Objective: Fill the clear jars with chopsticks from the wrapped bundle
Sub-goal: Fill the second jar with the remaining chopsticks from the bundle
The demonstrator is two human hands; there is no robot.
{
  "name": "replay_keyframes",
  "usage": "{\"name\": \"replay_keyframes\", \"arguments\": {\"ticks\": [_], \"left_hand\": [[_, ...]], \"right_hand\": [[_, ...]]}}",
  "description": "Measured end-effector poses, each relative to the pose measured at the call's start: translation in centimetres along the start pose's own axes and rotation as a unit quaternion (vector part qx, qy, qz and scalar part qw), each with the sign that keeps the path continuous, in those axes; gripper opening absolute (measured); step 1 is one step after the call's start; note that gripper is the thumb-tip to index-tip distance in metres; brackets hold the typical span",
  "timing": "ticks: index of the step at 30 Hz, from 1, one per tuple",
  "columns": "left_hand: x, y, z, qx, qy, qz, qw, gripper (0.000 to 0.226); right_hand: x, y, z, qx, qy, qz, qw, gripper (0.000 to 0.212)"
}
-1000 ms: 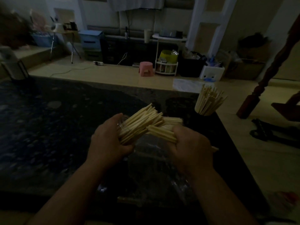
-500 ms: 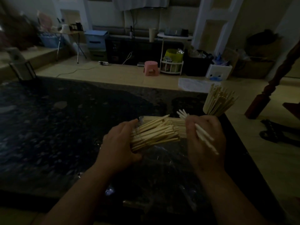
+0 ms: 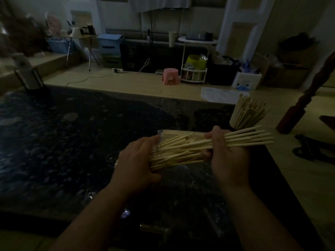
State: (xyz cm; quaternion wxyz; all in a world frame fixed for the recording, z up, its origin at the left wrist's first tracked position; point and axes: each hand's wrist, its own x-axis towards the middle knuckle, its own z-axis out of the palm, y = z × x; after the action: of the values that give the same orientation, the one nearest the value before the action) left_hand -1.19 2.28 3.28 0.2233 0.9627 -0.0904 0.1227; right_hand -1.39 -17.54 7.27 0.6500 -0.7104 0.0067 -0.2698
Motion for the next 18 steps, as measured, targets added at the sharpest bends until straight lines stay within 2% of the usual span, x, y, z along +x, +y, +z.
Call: {"name": "replay_keyframes", "arguments": {"ticks": [5,9,10,11,13,15,18], "left_hand": [[-0.2,-0.1,0.2,-0.016,0.004,0.022,1.0,0.102],[-0.2,0.2,0.1,-0.018,-0.008,0.043,0.999,0.102],[-0.2,0.1,0.1,-0.015,-0.012,0.045,0.999,0.103],[-0.2,0.1,0.1,-0.015,-0.012,0.045,0.999,0.103],[-0.2,0.0,0.2,-0.019,-0.008,0.044,0.999,0.103],[-0.2,-0.1,0.3,-0.02,-0.003,0.045,0.999,0.102],[-0.2,0.0,0.3,-0.013,-0.005,0.05,0.999,0.104]], "right_hand": [[0.5,0.2,-0.4,-0.013,-0.04,0.054,0.998,0.028],[0.5,0.8,-0.4,-0.036,-0.119,0.086,0.989,0.003],[0.5,1.0,-0.3,-0.027,-0.127,0.092,0.987,0.012],[0.5,0.9,-0.2,-0.001,-0.113,0.107,0.988,0.016],[0.9,0.4,-0.2,0.11,-0.035,0.149,0.982,0.004],[1.1,0.3,-0.1,0.181,0.041,0.175,0.967,0.018],[0.4,0.5,0.3,0.062,-0.003,0.175,0.983,0.021]]}}
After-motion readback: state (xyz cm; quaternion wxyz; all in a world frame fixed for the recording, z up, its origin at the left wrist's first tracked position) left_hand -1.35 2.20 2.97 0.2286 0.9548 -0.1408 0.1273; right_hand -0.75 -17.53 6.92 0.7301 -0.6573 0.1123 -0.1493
